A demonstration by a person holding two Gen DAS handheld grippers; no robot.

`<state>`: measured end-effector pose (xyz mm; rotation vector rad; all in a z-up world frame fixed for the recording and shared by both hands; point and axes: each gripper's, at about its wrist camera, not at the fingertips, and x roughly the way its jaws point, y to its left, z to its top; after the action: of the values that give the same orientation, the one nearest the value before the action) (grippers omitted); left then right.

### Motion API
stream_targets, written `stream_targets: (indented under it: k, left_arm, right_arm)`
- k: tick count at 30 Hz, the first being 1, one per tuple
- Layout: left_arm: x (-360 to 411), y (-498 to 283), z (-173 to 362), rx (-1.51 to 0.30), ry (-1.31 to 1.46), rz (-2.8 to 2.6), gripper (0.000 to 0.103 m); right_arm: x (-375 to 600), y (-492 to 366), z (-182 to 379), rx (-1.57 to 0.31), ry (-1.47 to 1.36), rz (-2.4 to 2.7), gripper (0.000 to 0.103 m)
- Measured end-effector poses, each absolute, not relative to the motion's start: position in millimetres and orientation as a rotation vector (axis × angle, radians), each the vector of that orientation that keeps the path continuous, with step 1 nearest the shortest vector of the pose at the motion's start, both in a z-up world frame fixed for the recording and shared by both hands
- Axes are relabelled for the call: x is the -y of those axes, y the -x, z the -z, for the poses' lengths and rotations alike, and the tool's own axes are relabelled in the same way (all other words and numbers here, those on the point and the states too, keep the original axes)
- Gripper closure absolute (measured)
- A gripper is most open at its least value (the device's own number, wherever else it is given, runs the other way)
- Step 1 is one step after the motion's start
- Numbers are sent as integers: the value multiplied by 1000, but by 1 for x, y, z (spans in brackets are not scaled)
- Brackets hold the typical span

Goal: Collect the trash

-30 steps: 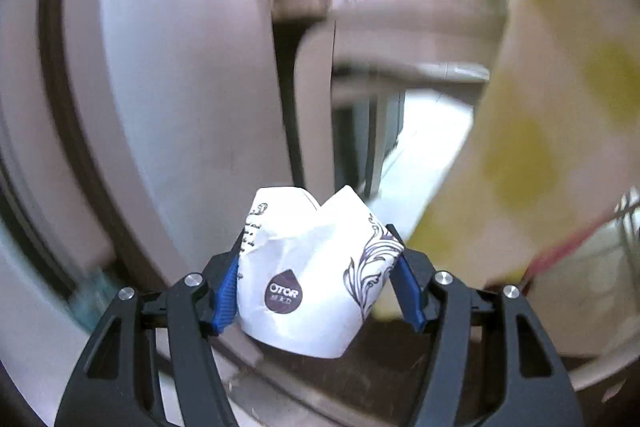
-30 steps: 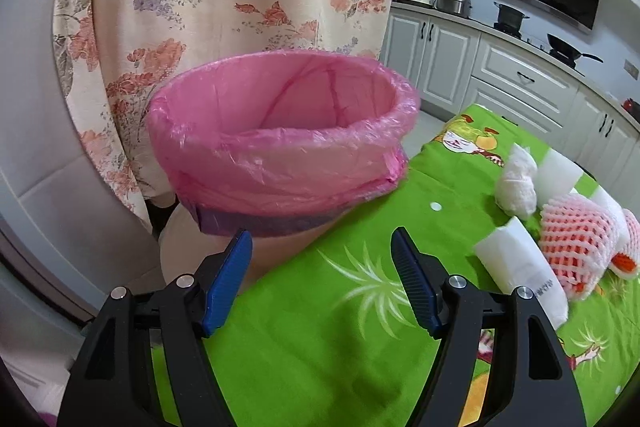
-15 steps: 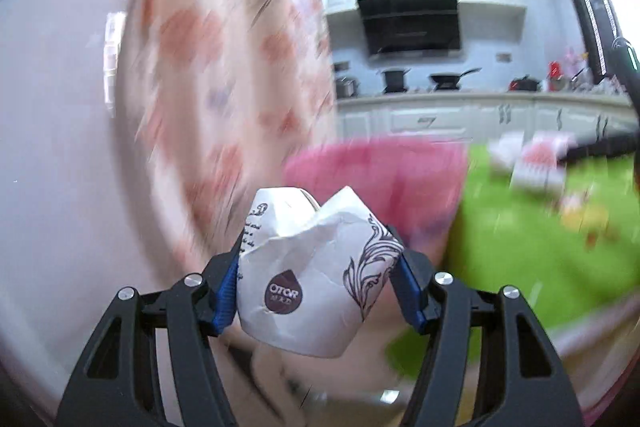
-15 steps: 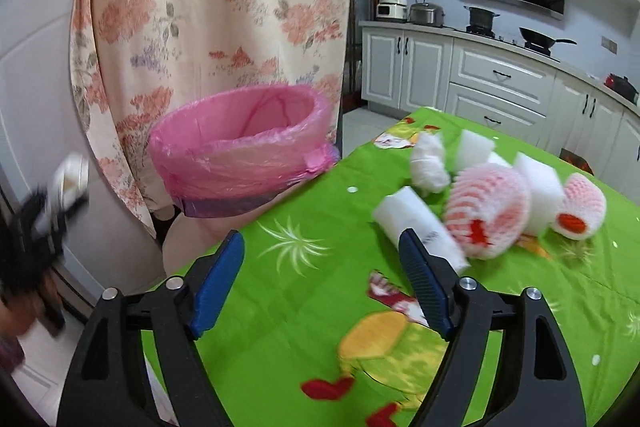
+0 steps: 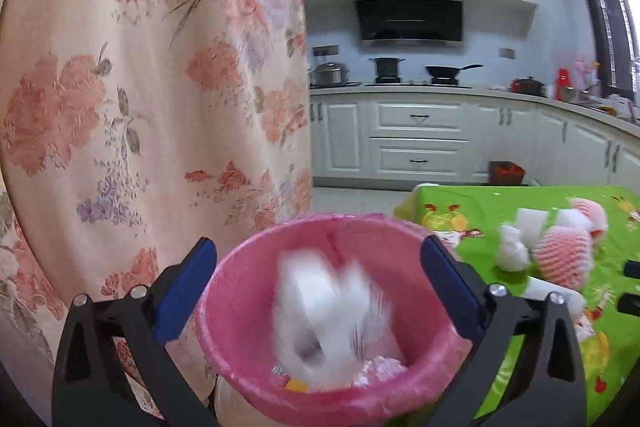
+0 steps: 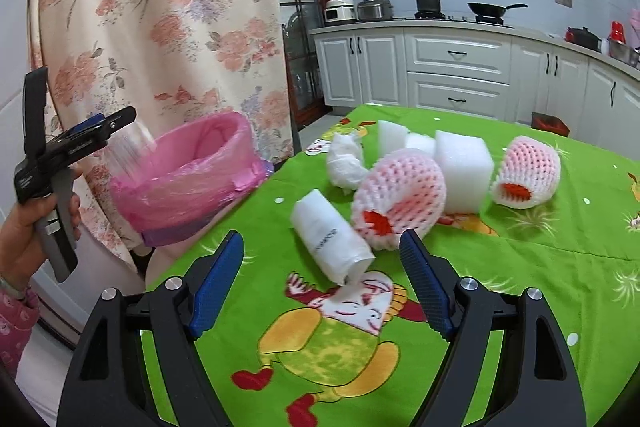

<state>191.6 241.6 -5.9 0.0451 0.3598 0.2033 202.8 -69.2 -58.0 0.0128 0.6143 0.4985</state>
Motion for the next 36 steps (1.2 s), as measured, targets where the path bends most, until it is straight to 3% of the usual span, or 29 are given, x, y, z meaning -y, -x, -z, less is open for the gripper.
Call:
stream_targets:
  k: [13,25,36]
  left_arm:
    - [-178,-185,7,-370,-44,-198,5]
    - [-127,-174,3,-395,144,-212,5]
    - [-80,-161,14,-449,51,-282,5]
  right_arm:
    - [102,-223,68,-647,-72,-433,27]
    - [140,-249,68,-656,-164,-440,27]
    - [133,-265,60,-674,-254,-487,27]
